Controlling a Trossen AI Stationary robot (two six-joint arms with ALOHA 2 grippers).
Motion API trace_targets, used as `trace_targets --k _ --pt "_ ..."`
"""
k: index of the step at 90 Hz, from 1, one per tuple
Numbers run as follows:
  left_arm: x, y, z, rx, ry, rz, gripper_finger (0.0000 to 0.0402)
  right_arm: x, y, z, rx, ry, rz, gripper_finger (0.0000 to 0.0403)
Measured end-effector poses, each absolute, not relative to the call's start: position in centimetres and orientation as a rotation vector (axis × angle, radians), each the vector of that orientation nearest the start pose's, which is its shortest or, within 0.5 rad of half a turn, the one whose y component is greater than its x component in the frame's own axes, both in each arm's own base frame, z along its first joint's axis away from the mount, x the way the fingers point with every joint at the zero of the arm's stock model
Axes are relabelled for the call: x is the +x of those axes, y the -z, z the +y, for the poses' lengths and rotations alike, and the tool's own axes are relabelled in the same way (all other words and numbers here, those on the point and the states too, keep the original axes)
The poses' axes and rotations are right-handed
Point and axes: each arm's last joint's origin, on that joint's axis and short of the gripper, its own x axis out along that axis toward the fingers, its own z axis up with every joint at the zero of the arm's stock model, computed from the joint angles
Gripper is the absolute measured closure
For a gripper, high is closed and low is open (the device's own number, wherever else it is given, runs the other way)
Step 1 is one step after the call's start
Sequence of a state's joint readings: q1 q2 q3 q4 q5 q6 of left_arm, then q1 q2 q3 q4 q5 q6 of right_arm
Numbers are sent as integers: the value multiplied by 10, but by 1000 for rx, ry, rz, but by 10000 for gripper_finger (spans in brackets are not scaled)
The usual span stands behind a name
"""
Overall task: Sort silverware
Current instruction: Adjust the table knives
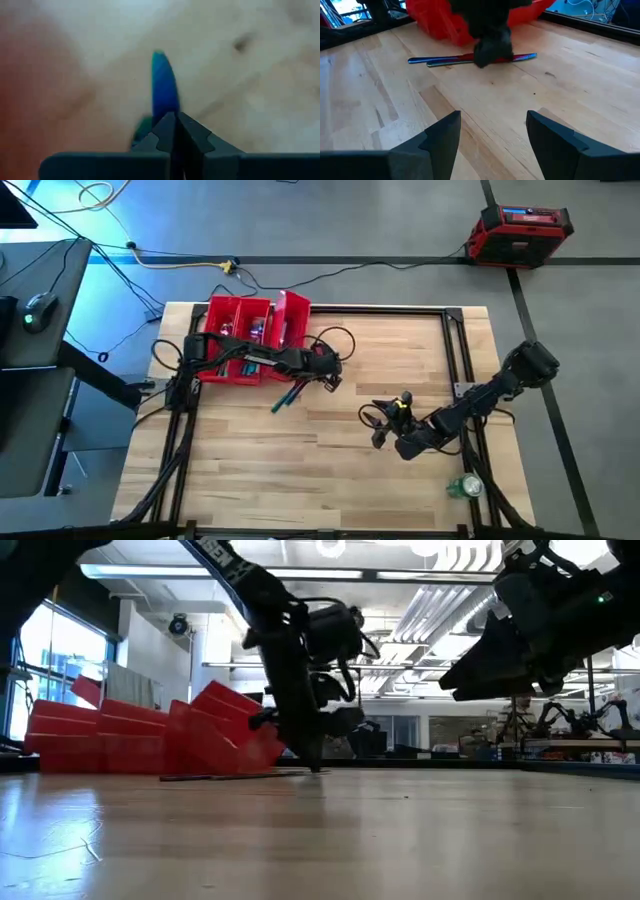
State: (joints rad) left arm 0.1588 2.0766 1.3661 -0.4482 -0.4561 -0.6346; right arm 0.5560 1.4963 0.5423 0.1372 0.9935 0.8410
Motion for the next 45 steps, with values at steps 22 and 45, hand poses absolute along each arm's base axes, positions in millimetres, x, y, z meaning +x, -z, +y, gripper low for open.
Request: trace_targets --k 22,45 --pt "403 -160 71 -326 -909 915 401 223 -140 110 214 606 375 190" --pt "400 -188 66 -342 -890 847 401 223 -140 110 211 605 381 190"
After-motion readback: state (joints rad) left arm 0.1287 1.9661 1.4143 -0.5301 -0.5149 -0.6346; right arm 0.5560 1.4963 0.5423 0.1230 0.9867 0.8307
